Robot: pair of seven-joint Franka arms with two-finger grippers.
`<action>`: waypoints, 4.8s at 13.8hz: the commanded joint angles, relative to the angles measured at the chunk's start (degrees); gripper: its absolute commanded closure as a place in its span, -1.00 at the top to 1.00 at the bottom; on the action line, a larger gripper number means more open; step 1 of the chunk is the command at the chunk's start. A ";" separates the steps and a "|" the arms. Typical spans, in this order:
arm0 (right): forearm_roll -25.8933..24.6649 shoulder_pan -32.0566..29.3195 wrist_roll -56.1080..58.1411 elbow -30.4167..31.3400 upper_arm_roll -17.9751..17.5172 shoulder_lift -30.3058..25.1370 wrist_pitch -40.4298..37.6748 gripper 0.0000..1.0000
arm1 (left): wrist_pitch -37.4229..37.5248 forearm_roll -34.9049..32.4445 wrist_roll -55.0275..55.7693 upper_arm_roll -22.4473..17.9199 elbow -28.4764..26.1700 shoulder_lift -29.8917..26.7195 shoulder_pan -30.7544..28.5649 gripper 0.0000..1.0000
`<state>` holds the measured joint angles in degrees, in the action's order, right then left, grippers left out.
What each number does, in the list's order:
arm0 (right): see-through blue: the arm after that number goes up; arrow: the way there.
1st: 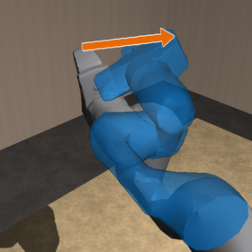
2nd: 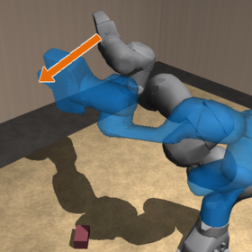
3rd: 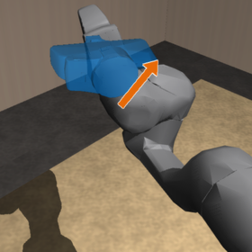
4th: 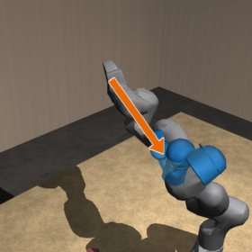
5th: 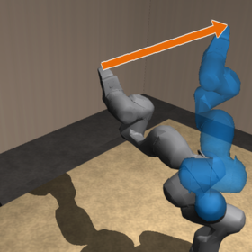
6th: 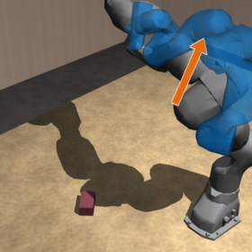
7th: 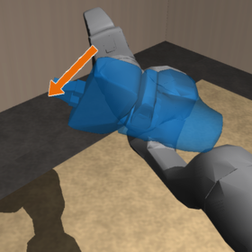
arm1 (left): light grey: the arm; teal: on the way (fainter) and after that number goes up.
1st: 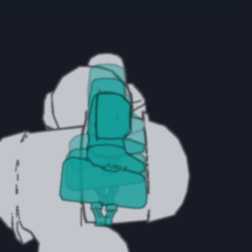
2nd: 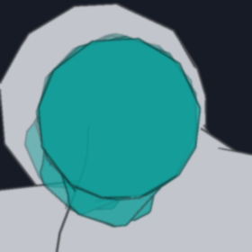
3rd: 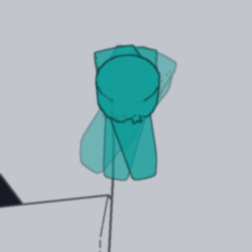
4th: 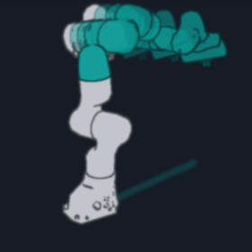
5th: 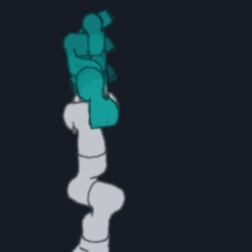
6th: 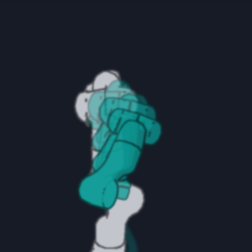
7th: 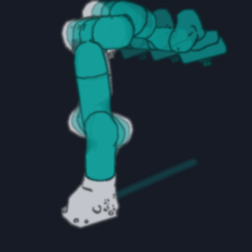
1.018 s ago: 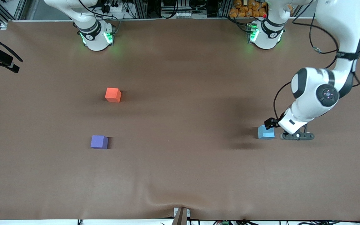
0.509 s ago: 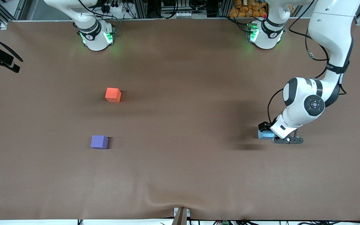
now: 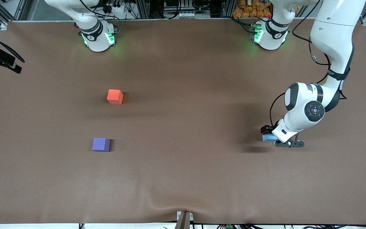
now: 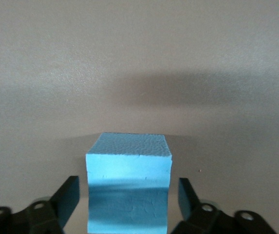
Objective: Place blue block between orange and purple blocks
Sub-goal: 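Lower the left gripper onto the light blue cube and close it, then carry the blue cube with the left gripper toward the table middle, then release the blue cube and raise the left gripper away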
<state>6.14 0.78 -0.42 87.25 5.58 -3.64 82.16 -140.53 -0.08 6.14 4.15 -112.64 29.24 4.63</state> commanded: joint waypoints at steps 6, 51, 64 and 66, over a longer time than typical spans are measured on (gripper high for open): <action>0.36 -0.43 0.16 -0.59 -0.22 0.30 -0.68 1.00 | 4.45 -0.18 -6.14 5.14 3.90 -2.08 -0.24 -1.00; 0.89 1.06 -0.46 -0.59 -0.22 0.48 -0.42 1.00 | 18.27 0.43 40.27 -2.30 39.17 9.29 38.01 1.00; 1.06 3.17 -0.63 -0.77 -0.31 1.27 0.46 1.00 | 40.50 -0.09 12.71 -2.04 36.17 -12.71 5.05 1.00; 1.06 3.70 -0.63 -0.77 -0.31 1.27 0.81 1.00 | 43.14 0.00 7.16 -2.13 36.09 -14.21 1.80 1.00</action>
<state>6.55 3.64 -0.43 87.29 4.95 -2.78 82.71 -99.53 -0.11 17.24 1.45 -74.47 17.98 8.63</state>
